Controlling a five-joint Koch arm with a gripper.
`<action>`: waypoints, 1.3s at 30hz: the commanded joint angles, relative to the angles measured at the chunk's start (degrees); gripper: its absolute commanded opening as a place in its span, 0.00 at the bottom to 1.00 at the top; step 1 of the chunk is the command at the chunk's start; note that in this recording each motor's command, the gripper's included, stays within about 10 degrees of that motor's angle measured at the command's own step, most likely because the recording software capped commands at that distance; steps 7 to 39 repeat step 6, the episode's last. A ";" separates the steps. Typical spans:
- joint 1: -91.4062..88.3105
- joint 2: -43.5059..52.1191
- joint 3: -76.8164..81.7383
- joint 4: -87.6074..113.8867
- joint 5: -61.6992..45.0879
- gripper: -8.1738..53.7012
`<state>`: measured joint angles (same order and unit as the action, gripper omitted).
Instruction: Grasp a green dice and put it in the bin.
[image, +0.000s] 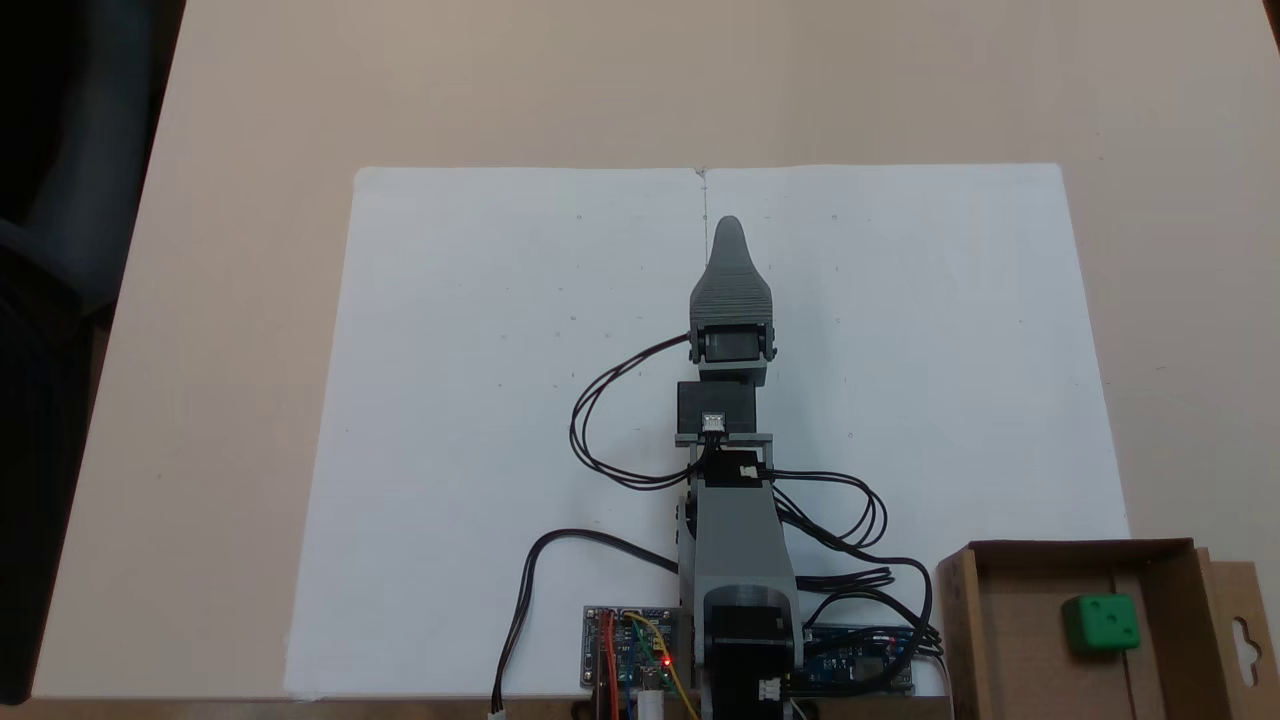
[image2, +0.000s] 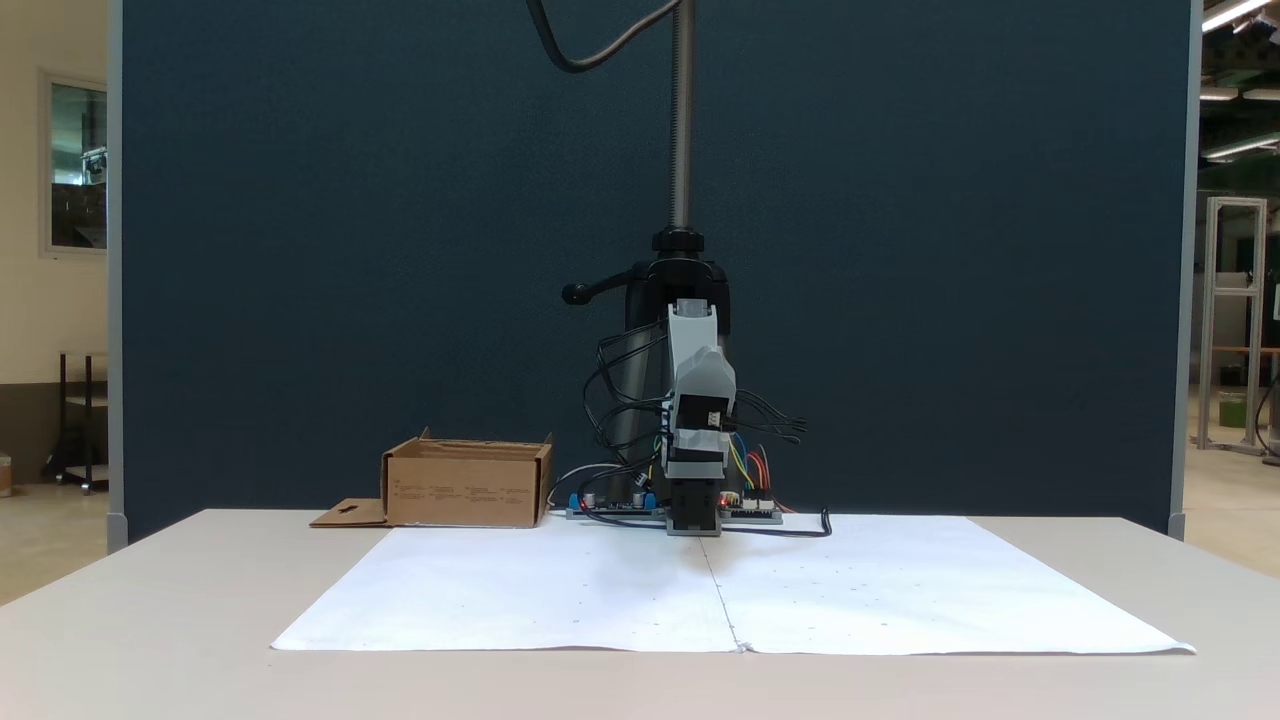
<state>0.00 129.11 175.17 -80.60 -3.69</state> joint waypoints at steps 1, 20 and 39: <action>0.62 6.50 4.13 -9.82 -4.04 0.85; 0.44 6.50 4.13 -12.92 -4.04 0.85; 0.44 6.50 4.13 -12.92 -4.04 0.85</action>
